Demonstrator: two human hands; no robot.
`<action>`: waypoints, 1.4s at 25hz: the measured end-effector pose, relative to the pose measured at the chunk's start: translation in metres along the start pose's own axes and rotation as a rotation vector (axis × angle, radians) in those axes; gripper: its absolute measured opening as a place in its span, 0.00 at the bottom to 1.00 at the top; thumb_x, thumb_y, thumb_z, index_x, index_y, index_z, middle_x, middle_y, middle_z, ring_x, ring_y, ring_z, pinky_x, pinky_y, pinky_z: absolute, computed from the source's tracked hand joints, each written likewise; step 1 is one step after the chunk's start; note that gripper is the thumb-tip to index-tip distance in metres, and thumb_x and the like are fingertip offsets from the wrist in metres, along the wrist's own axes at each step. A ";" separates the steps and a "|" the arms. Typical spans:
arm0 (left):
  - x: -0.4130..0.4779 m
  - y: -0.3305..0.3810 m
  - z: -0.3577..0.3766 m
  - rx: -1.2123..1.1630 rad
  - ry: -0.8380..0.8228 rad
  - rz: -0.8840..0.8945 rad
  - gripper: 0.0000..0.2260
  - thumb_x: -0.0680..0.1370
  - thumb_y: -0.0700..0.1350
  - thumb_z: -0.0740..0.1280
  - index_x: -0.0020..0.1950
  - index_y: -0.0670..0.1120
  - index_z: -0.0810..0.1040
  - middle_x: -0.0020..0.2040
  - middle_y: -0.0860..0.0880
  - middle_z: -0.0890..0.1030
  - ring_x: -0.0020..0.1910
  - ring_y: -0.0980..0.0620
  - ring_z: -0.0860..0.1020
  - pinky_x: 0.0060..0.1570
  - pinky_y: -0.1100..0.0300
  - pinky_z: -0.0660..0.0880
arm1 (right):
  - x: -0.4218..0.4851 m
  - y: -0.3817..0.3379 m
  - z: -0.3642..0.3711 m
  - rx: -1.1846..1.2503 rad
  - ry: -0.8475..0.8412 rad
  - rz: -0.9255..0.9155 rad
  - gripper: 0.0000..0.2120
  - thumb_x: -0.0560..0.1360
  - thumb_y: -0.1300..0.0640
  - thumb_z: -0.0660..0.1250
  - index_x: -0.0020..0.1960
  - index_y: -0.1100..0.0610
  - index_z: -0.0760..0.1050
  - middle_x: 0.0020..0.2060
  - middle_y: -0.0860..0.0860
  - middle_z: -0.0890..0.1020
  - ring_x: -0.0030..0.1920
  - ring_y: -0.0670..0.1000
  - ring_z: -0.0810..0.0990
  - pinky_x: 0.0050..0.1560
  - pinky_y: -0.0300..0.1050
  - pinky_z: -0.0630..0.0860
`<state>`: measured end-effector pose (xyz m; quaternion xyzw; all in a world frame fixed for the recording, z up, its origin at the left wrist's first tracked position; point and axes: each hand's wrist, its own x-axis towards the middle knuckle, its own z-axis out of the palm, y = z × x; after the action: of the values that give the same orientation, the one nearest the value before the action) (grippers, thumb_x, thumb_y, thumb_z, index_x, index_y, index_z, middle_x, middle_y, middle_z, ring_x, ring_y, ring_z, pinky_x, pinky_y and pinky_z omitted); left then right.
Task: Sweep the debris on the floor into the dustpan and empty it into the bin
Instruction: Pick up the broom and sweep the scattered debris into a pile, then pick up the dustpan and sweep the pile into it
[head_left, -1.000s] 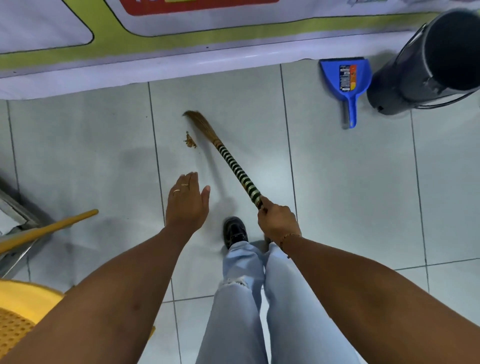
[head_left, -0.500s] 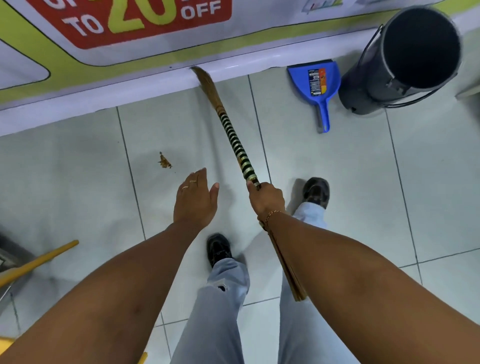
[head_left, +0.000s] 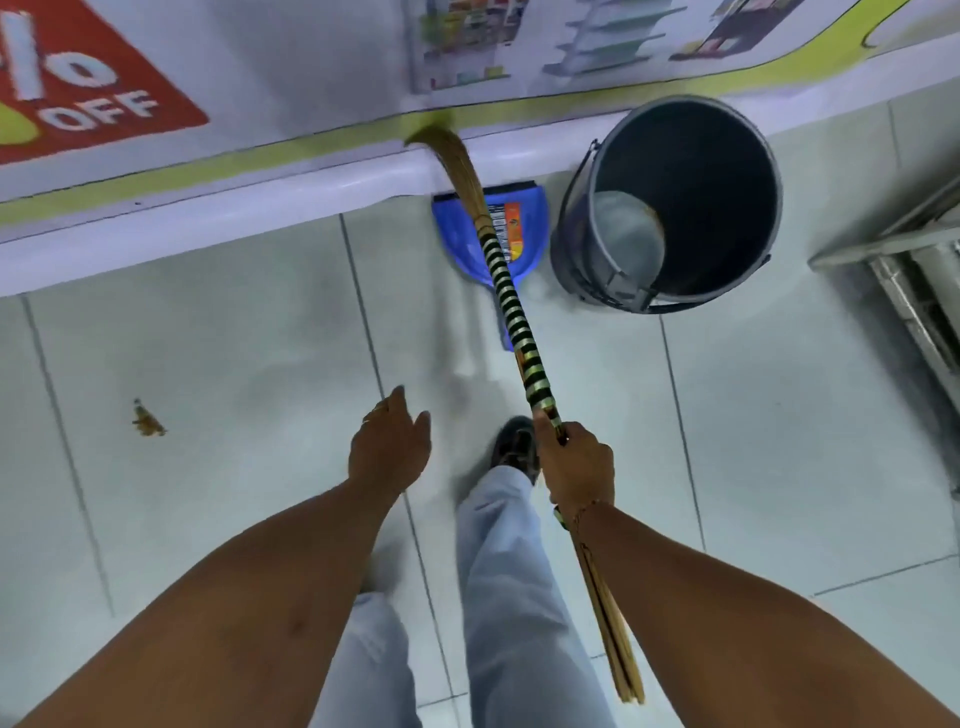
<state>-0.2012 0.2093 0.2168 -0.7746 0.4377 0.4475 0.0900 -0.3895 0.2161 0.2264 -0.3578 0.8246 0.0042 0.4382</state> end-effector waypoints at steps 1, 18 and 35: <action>0.018 0.028 0.014 -0.024 -0.030 -0.003 0.24 0.80 0.50 0.56 0.74 0.42 0.57 0.73 0.39 0.66 0.71 0.40 0.65 0.69 0.48 0.63 | 0.025 0.007 -0.010 -0.005 -0.010 0.014 0.27 0.75 0.36 0.55 0.46 0.60 0.76 0.41 0.61 0.83 0.43 0.63 0.82 0.45 0.58 0.81; 0.325 0.133 0.201 -0.824 -0.071 -0.354 0.36 0.73 0.53 0.69 0.73 0.42 0.56 0.67 0.41 0.72 0.64 0.41 0.73 0.67 0.46 0.71 | 0.272 0.108 0.102 0.072 -0.062 -0.039 0.20 0.77 0.42 0.57 0.46 0.60 0.73 0.35 0.54 0.77 0.36 0.56 0.75 0.36 0.45 0.68; 0.029 0.001 0.071 -0.500 0.212 -0.609 0.21 0.80 0.49 0.58 0.69 0.38 0.63 0.67 0.36 0.70 0.65 0.37 0.69 0.65 0.48 0.66 | 0.035 0.016 0.019 -0.158 -0.110 0.041 0.17 0.77 0.50 0.61 0.57 0.63 0.69 0.55 0.61 0.80 0.55 0.62 0.79 0.52 0.52 0.76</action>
<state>-0.2396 0.2289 0.1527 -0.9087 0.0730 0.4105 -0.0182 -0.3981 0.2140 0.1845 -0.3736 0.8035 0.0978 0.4531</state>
